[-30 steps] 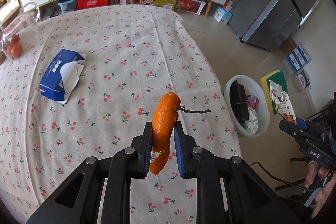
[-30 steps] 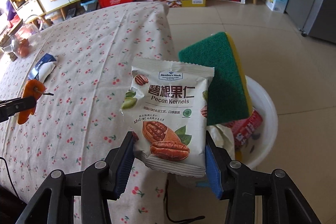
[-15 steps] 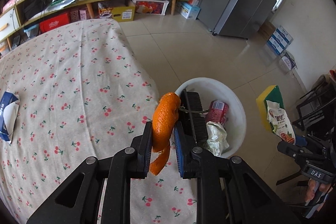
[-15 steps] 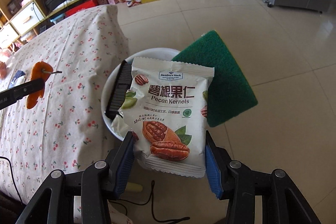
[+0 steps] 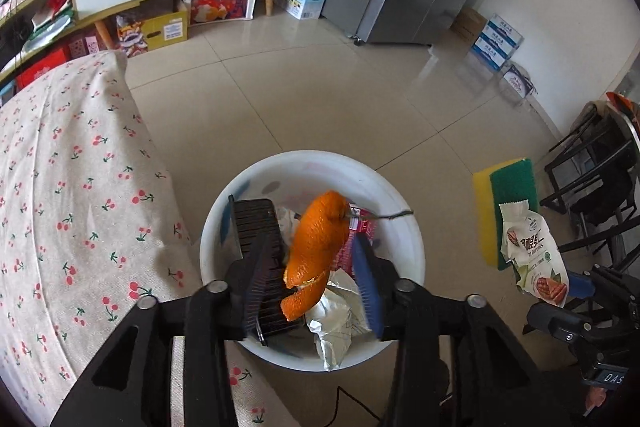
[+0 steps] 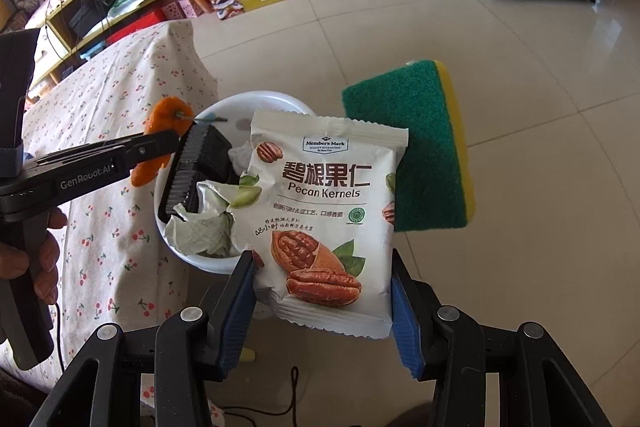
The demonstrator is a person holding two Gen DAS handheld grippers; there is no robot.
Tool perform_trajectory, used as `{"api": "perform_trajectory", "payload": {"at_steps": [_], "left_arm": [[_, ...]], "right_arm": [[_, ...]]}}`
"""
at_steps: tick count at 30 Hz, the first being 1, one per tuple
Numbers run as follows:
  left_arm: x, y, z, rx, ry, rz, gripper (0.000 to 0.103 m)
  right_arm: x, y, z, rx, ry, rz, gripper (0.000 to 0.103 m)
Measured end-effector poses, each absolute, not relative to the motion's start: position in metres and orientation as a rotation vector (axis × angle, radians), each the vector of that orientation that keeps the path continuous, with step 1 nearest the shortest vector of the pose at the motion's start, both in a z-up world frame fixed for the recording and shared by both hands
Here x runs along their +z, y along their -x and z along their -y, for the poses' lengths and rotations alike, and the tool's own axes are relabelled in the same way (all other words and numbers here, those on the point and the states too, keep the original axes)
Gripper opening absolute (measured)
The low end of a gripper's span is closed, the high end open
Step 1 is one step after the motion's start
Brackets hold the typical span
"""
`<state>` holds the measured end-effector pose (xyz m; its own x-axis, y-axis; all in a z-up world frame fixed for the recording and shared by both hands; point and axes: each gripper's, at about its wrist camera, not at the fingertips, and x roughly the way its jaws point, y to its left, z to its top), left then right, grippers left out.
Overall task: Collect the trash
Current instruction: 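Carry the orange peel and pecan bag with sponge to the bucket and release, then grasp the blue biscuit box with the left tool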
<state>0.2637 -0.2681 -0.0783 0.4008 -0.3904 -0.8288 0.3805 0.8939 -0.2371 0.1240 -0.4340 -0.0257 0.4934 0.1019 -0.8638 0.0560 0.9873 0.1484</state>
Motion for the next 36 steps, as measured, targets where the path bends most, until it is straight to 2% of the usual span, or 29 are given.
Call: {"api": "perform_trajectory", "payload": {"at_steps": [2, 4, 8, 11, 15, 24, 26, 27, 28, 36], "left_arm": [[-0.077, -0.261, 0.263, -0.457, 0.002, -1.031, 0.073], [-0.075, -0.260, 0.253, -0.428, -0.005, -1.039, 0.074], [-0.069, -0.248, 0.226, -0.379, -0.048, -1.025, 0.086], [-0.066, -0.237, 0.200, -0.341, -0.081, -1.021, 0.088], [-0.062, -0.222, 0.165, -0.311, -0.067, -1.022, 0.096], [-0.053, -0.194, 0.106, -0.263, -0.018, -1.034, 0.098], [-0.050, -0.192, 0.094, -0.241, -0.031, -1.023, 0.098], [-0.048, -0.190, 0.087, -0.230, -0.031, -1.021, 0.098], [-0.047, -0.190, 0.080, -0.219, -0.024, -1.021, 0.098], [-0.038, -0.183, 0.029, -0.147, 0.033, -1.023, 0.098]], "right_arm": [[-0.027, -0.125, 0.434, 0.025, -0.165, -1.061, 0.053], [-0.028, -0.127, 0.434, 0.026, -0.168, -1.063, 0.053], [-0.027, -0.134, 0.427, 0.037, -0.169, -1.065, 0.053], [-0.028, -0.140, 0.418, 0.051, -0.166, -1.067, 0.053], [-0.032, -0.154, 0.400, 0.078, -0.174, -1.074, 0.053], [-0.047, -0.187, 0.373, 0.102, -0.219, -1.089, 0.054], [-0.050, -0.191, 0.372, 0.086, -0.242, -1.094, 0.060], [-0.051, -0.193, 0.373, 0.083, -0.256, -1.095, 0.068], [-0.052, -0.193, 0.373, 0.080, -0.266, -1.094, 0.071], [-0.045, -0.188, 0.369, 0.082, -0.249, -1.090, 0.071]]}}
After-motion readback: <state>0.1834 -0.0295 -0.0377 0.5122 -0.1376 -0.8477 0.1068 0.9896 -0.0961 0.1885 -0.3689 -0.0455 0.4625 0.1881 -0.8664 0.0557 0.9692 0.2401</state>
